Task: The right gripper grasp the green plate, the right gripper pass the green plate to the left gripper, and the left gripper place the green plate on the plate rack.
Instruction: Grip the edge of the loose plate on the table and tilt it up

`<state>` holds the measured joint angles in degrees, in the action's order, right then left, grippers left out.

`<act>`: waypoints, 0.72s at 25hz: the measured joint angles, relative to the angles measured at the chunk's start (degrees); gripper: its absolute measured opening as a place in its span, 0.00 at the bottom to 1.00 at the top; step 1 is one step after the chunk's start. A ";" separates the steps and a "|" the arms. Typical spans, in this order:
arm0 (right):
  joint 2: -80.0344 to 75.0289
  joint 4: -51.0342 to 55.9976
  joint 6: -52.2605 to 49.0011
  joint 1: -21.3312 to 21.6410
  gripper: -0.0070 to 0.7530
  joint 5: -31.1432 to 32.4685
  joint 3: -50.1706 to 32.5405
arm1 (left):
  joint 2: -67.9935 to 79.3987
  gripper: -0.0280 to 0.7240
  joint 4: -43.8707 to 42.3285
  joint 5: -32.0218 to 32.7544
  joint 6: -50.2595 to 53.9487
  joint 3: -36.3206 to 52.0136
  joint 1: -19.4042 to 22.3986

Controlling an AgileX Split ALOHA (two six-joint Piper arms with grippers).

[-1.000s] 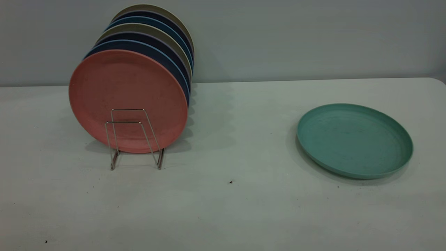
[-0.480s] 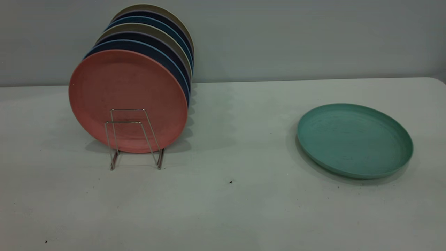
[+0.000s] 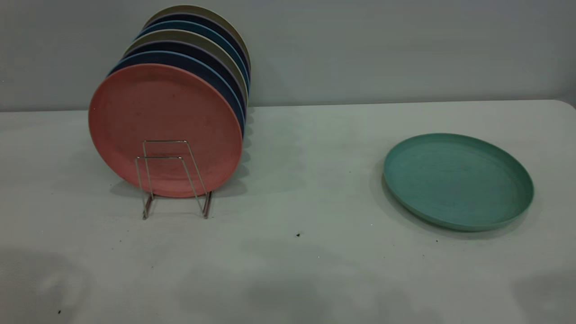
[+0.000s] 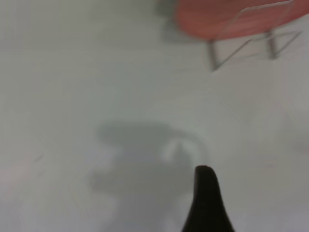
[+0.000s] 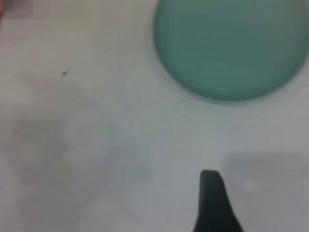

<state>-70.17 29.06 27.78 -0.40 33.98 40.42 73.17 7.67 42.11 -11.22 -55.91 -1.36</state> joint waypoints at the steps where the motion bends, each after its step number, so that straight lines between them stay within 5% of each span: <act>1: -2.50 2.06 2.44 0.00 0.67 -0.19 0.87 | 1.53 0.79 2.65 -0.98 -2.07 -0.44 -0.21; 11: -26.53 14.54 15.00 0.16 0.67 -1.49 10.01 | 18.25 0.79 19.27 -9.57 -14.41 -4.06 -13.65; 18: -37.55 15.23 15.76 5.45 0.67 0.70 18.14 | 29.81 0.79 22.37 -15.00 -14.77 -8.66 -22.62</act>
<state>-107.72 44.29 43.54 5.04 34.68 58.56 102.99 30.05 27.11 -26.00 -64.57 -23.97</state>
